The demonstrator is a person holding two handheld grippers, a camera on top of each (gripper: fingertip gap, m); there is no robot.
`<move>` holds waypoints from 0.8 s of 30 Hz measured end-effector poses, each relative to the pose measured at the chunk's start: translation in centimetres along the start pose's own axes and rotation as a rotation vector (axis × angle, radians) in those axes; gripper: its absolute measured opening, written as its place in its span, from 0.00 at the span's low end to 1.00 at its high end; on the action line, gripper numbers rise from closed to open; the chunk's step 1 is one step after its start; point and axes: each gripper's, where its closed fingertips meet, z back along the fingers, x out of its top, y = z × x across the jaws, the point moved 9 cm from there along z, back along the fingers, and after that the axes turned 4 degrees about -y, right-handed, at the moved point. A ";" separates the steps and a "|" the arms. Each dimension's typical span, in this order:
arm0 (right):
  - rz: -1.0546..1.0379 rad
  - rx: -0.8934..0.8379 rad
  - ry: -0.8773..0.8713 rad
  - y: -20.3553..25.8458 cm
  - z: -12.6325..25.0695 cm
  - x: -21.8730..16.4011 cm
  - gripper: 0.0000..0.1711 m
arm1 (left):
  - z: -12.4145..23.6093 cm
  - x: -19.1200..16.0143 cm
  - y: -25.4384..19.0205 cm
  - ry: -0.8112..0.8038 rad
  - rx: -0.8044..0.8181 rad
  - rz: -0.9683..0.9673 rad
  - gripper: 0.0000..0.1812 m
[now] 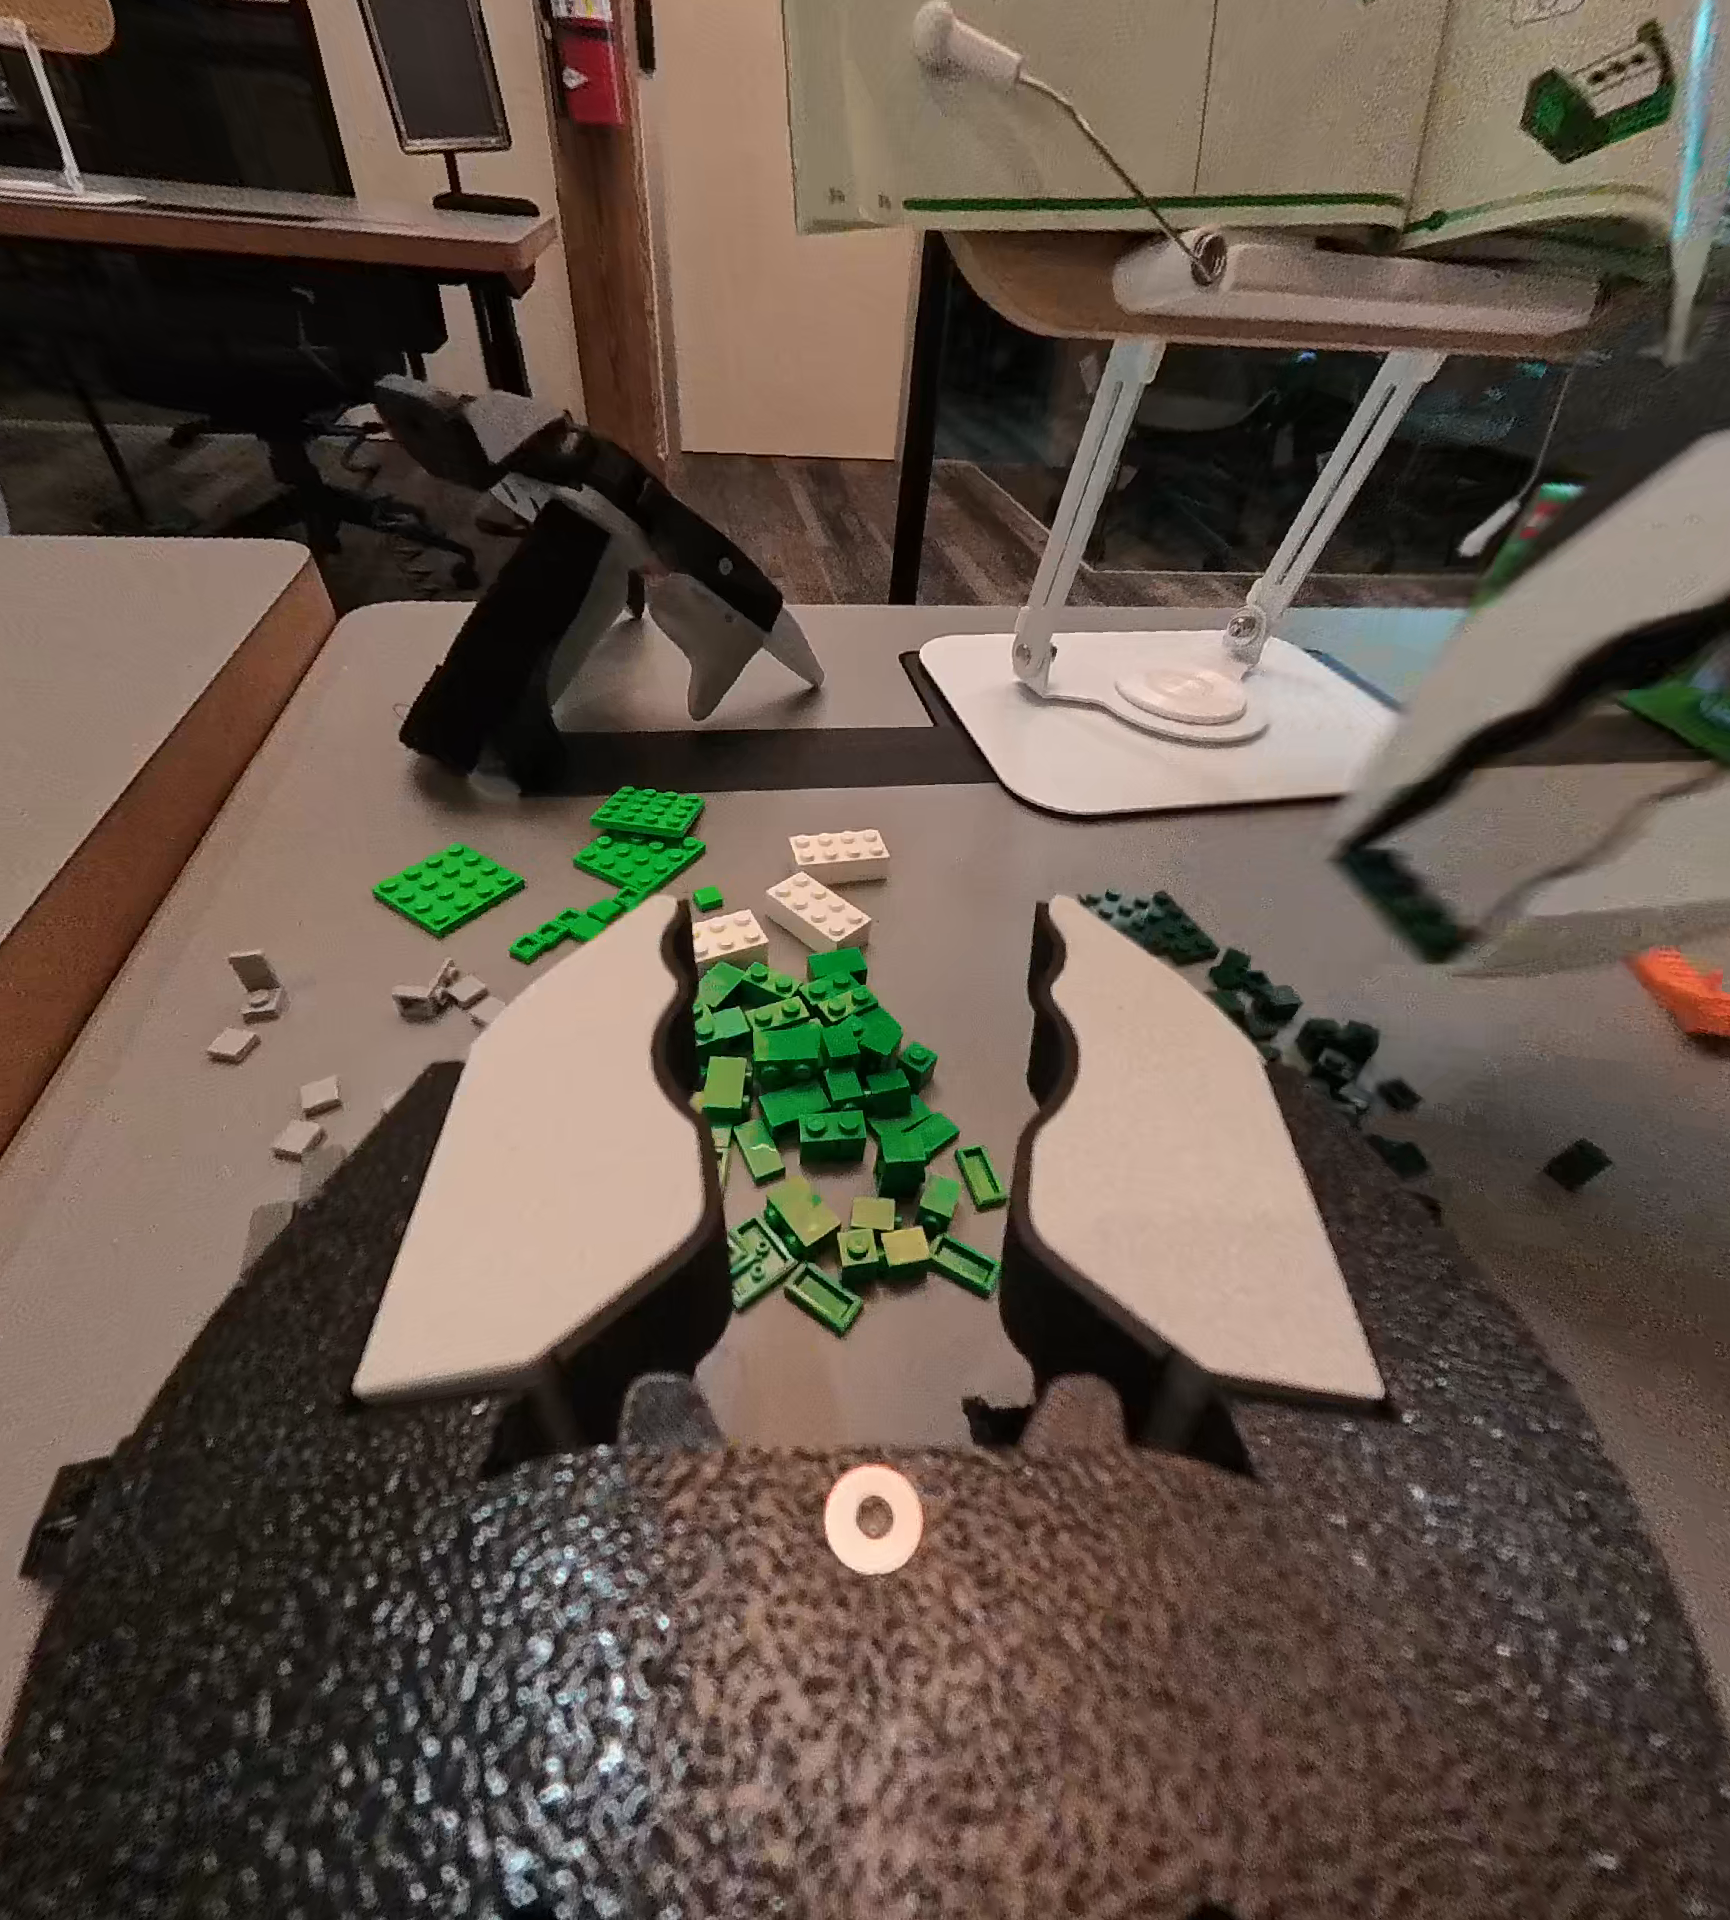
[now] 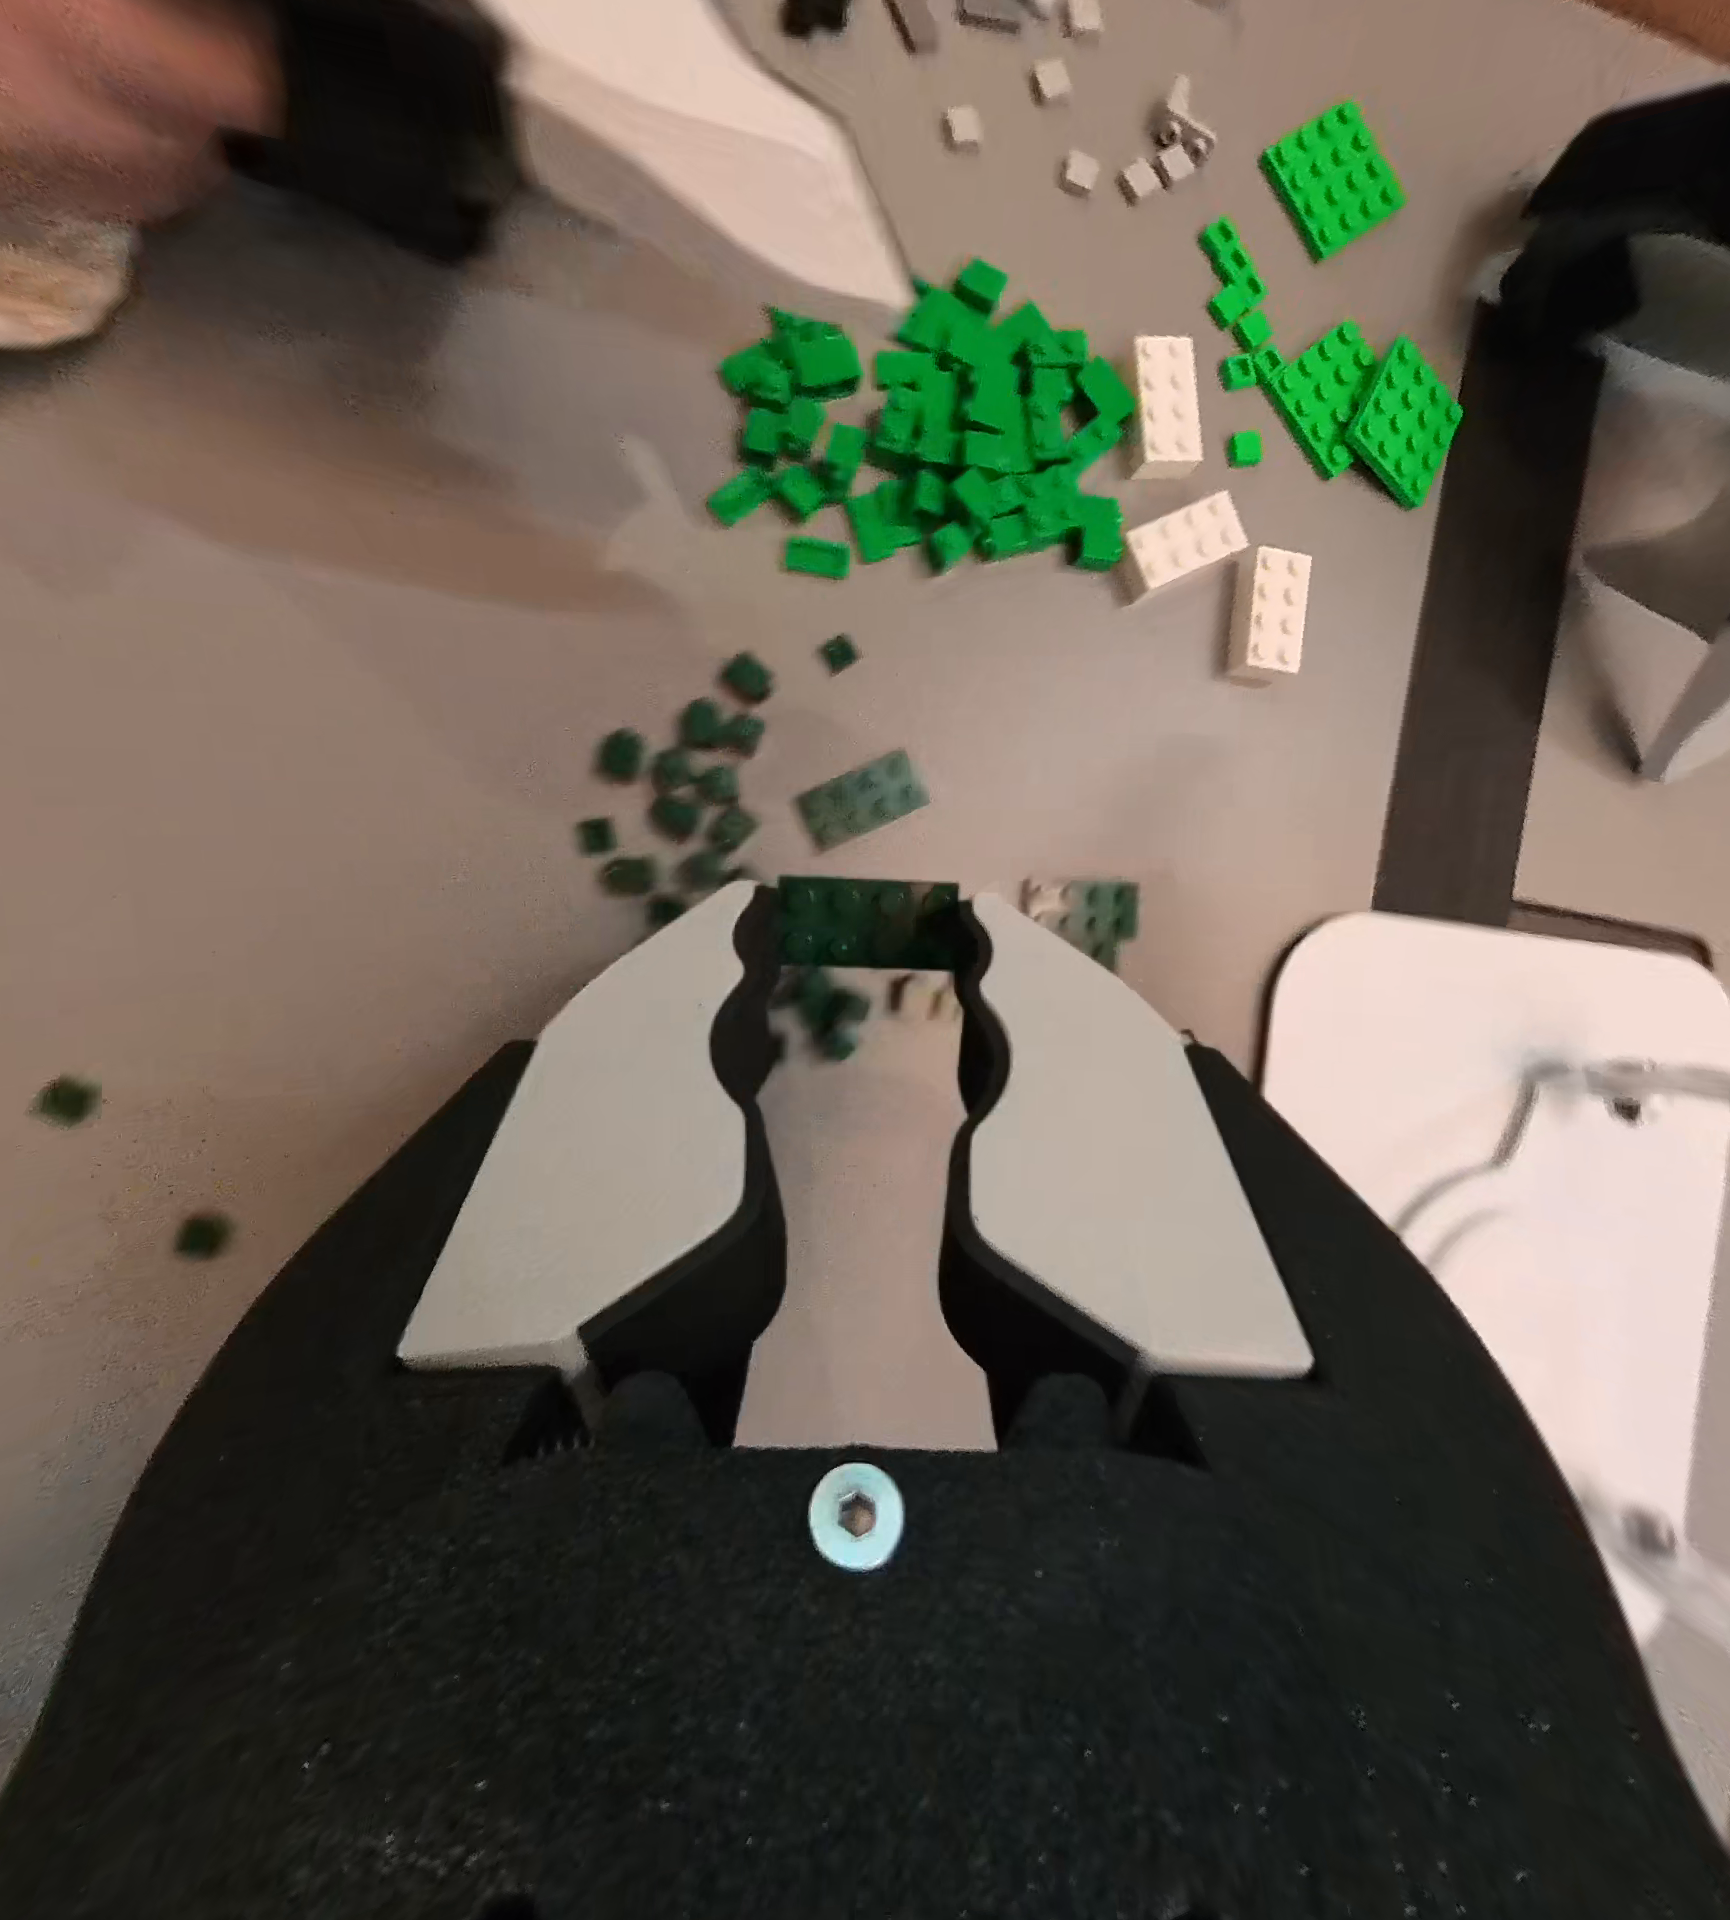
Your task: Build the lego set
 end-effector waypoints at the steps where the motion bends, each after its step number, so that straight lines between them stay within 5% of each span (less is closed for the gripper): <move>1: -0.002 -0.023 -0.006 1.5 1.3 -0.3 0.19 | 0.0 -0.1 -0.1 0.007 0.003 -0.006 0.34; 11: -0.247 -0.121 0.015 17.1 9.2 -7.9 0.19 | 0.2 0.7 -2.0 -0.047 0.000 -0.110 0.31; 24: -0.355 -0.177 0.075 22.9 6.6 -12.8 0.19 | -0.5 -0.2 -2.4 0.004 -0.062 -0.100 0.34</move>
